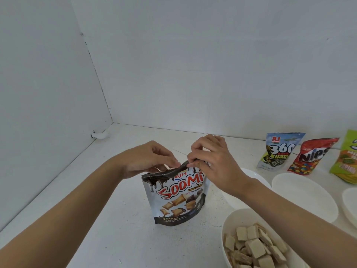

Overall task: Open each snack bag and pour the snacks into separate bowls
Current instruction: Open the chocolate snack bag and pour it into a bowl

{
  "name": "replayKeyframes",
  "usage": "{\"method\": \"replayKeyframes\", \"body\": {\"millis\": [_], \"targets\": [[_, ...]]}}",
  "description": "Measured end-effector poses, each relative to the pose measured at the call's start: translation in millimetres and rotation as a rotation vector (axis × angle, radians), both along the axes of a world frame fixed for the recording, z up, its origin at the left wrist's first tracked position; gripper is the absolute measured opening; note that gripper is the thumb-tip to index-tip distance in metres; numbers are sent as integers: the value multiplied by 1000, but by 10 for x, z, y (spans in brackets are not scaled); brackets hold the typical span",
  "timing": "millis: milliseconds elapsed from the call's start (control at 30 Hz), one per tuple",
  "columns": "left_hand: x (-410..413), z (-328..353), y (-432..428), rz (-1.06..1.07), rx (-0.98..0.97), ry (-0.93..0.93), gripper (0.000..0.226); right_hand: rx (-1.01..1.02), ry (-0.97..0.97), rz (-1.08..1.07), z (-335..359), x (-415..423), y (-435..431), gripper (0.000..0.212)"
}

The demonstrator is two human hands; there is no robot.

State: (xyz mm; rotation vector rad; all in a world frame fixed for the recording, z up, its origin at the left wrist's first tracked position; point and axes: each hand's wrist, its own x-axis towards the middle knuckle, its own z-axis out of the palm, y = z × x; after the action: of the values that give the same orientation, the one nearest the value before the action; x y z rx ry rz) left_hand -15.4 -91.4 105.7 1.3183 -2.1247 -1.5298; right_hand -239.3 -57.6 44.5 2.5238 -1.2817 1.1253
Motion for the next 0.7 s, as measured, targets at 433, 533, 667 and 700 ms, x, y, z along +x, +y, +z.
{"method": "replayKeyframes", "body": {"millis": [433,533,667,700], "targets": [[-79,68,-18,-203,76,-14,27,172,28,82,131,58,-45,8],[-88,2,-7,-193,78,60,35,164,57,81,168,20,-55,8],[-116,-8,28,-189,-17,35,35,134,113,84,175,-31,-24,8],[-117,-9,19,-180,-32,23,30,121,126,84,167,-41,-12,8]]}}
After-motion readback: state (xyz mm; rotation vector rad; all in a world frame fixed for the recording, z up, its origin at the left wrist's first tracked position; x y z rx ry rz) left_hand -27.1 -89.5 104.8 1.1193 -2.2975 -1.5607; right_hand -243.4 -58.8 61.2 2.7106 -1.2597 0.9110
